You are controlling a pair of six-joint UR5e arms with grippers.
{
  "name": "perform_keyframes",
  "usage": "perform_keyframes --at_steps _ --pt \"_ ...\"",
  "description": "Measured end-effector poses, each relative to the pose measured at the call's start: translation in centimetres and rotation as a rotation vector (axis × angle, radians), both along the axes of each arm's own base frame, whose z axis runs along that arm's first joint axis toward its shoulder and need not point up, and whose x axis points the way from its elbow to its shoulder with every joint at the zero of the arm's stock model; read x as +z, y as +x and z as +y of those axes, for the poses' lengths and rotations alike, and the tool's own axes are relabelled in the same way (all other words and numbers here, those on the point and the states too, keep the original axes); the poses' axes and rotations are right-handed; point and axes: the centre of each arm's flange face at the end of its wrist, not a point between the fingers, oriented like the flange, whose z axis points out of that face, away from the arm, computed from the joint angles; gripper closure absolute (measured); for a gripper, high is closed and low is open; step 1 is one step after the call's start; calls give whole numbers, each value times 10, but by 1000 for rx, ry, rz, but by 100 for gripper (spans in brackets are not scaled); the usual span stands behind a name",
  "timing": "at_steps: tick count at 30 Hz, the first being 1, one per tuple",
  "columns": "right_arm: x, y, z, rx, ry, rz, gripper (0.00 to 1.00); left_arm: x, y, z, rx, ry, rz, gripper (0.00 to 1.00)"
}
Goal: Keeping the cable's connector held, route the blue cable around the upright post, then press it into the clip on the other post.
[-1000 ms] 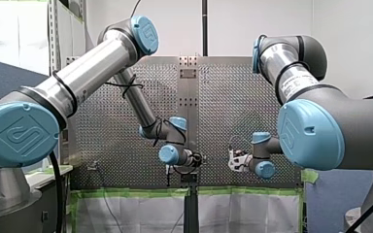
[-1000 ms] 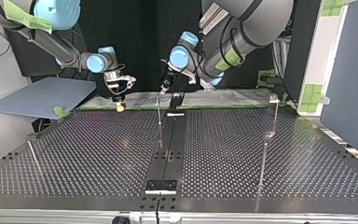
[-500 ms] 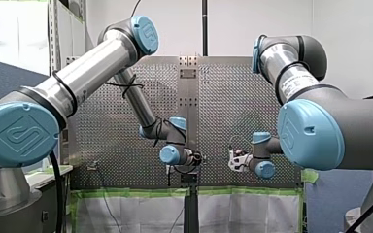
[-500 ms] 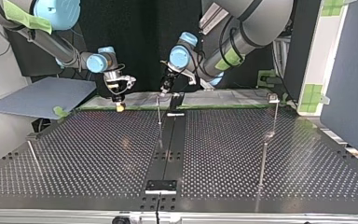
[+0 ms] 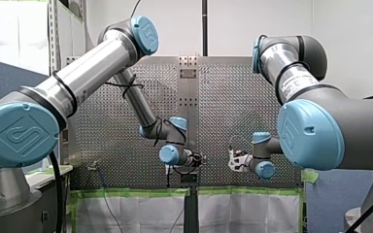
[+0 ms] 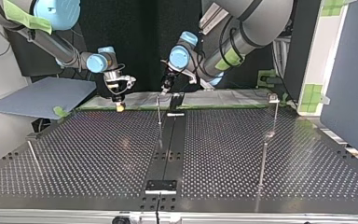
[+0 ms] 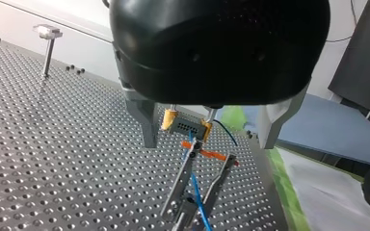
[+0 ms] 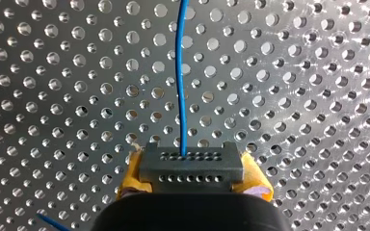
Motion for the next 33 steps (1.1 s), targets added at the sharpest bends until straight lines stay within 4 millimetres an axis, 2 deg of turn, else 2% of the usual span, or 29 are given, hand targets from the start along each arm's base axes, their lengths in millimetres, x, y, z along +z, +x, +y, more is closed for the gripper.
perform_keyframes --at_steps 26,33 --pt "0 1 1 12 0 0 100 -1 -2 1 -1 14 17 0" --pt "0 -2 -1 7 0 0 100 2 -9 13 19 83 24 0"
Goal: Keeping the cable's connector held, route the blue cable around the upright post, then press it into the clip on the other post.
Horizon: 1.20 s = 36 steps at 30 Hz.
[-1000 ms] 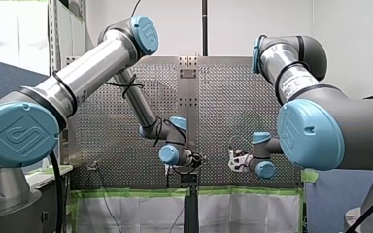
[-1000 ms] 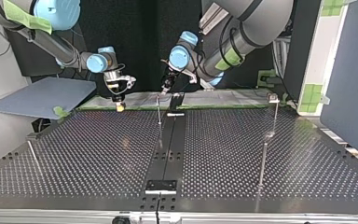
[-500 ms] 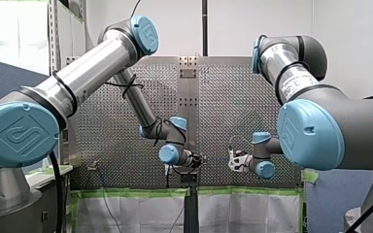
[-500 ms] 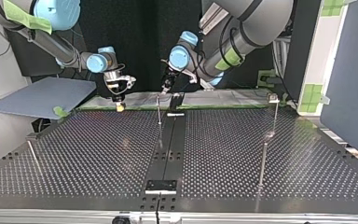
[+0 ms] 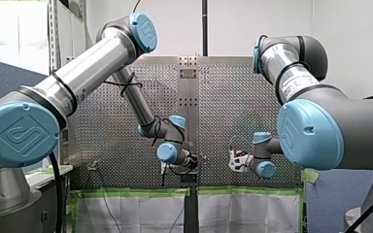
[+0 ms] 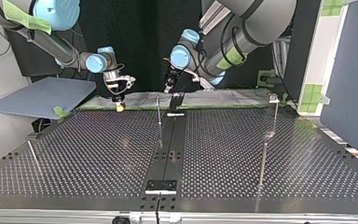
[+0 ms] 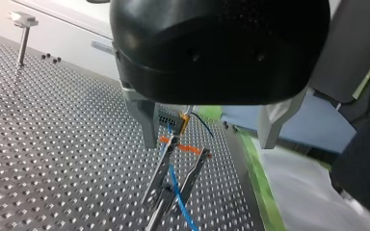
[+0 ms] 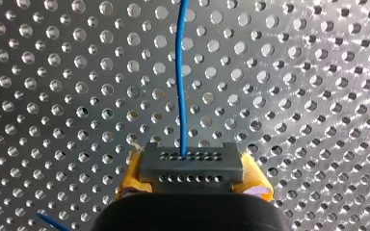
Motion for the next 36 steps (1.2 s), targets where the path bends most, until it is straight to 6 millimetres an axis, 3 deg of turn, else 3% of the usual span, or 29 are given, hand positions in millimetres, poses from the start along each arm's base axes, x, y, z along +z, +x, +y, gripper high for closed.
perform_keyframes --at_steps 15,36 --pt "0 -4 -2 -7 2 -4 100 46 -18 27 98 -84 -68 0" --pt "-1 -3 -1 5 3 -5 100 88 -89 72 160 -72 14 0"
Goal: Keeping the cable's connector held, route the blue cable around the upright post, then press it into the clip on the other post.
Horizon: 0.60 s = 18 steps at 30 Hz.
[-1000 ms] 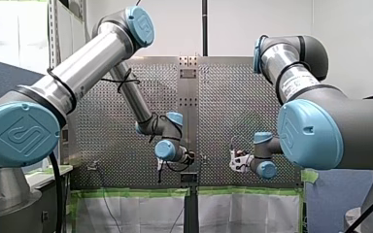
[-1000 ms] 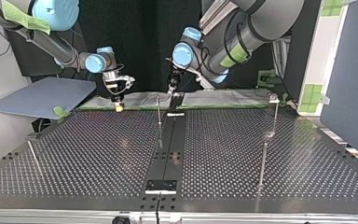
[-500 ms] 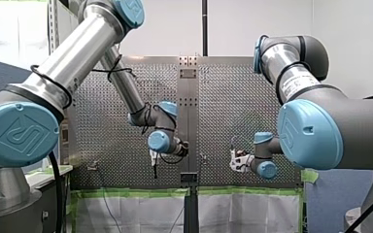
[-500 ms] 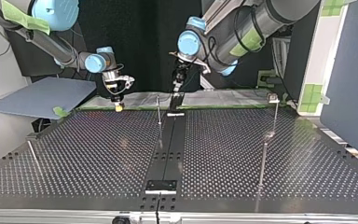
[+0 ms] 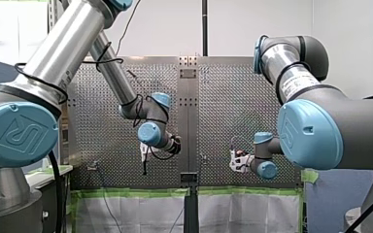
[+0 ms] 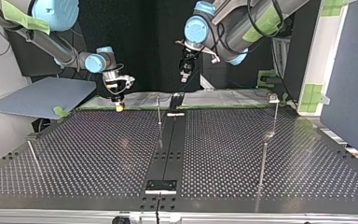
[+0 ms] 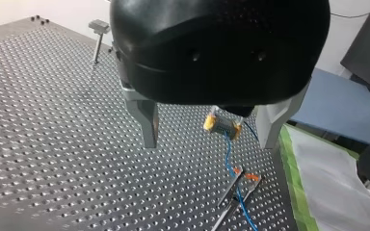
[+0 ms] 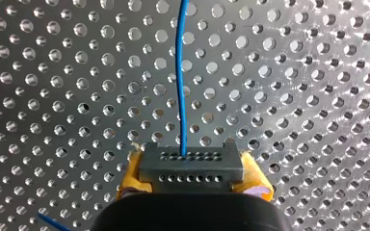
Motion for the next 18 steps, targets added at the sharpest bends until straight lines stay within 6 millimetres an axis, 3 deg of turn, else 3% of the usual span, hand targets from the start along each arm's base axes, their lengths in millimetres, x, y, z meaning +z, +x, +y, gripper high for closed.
perform_keyframes --at_steps 18 --pt "-1 1 1 7 1 0 100 29 -58 41 27 -11 6 0"
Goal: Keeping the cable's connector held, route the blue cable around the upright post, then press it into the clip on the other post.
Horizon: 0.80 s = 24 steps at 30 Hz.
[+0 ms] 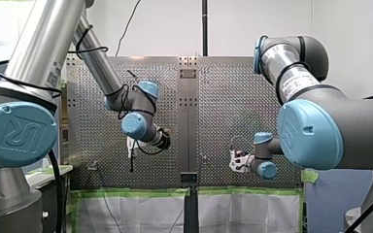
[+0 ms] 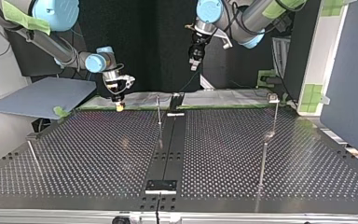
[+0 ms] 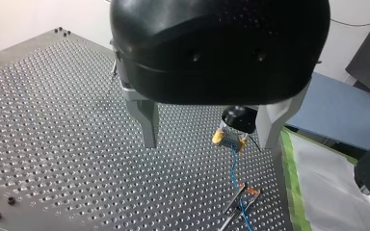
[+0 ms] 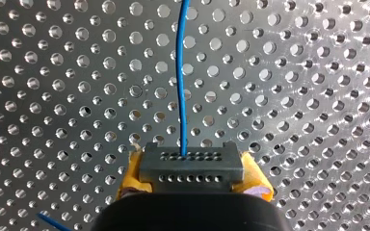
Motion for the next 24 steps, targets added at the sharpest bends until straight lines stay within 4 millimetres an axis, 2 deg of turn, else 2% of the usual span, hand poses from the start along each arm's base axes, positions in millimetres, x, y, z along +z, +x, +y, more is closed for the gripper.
perform_keyframes --at_steps 13,24 --pt "-1 -1 -1 0 -1 6 100 15 -44 33 22 16 7 0" --pt "-1 -1 -1 8 -6 -3 100 46 -49 36 15 -5 -61 0"
